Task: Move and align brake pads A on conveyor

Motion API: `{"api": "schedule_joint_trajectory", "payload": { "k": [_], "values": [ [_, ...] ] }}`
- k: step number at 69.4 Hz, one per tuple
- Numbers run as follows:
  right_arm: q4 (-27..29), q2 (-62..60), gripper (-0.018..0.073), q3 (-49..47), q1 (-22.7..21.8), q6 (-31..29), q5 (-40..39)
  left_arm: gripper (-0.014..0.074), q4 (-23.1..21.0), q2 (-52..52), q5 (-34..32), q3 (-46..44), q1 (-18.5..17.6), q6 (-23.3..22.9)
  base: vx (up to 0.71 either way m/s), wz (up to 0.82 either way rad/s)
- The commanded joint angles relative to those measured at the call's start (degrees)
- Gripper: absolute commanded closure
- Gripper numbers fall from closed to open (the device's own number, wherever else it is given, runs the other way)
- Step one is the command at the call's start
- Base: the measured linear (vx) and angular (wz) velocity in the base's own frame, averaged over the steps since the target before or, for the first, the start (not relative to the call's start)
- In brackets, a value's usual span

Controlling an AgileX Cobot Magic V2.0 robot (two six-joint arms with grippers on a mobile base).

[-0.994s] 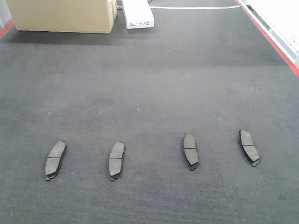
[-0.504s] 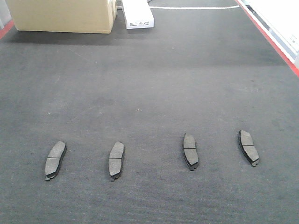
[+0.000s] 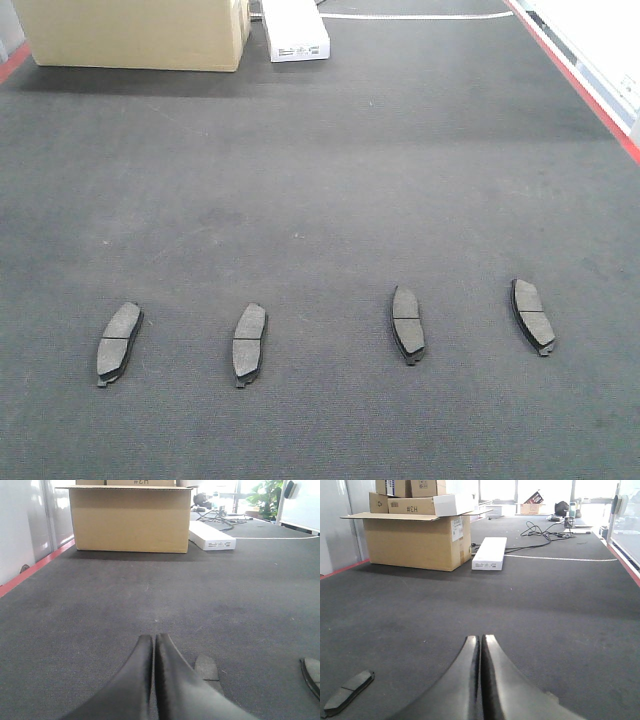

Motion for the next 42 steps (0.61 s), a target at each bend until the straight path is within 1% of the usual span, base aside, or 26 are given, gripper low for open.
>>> {"api": "schedule_joint_trajectory", "payload": {
  "k": [1,24,30,32,36,42],
  "values": [
    [-0.15,0.52,0.0569,-1.45,-0.13,-0.07,-4.42,0.0602,-0.47,-0.83,-4.1,1.32,-0.44,-0.28,0.0,0.0],
    [-0.15,0.52,0.0569,-1.45,-0.13,-0.07,-4.42,0.0602,-0.47,-0.83,-4.1,1.32,-0.44,-0.28,0.0,0.0],
    [-0.92,0.52,0.0569,-1.45,-0.2,-0.07,-4.41,0.0602,-0.47,-0.83,-4.1,1.32,-0.44,-0.28,0.0,0.0],
    [-2.52,0.52,0.0569,-1.45,-0.31,-0.53,-4.48,0.0602,-0.47,-0.83,-4.1,1.32,-0.44,-0.28,0.0,0.0],
    [-5.11,0.52,0.0569,-1.22,-1.51,-0.53,-4.48,0.0602,-0.47,-0.83,-4.1,1.32,-0.44,-0.28,0.0,0.0],
    [-5.71,0.52,0.0569,1.2,-5.32,-0.53,-5.51,0.0602,-0.47,-0.83,-4.1,1.32,-0.44,-0.28,0.0,0.0]
  ]
}}
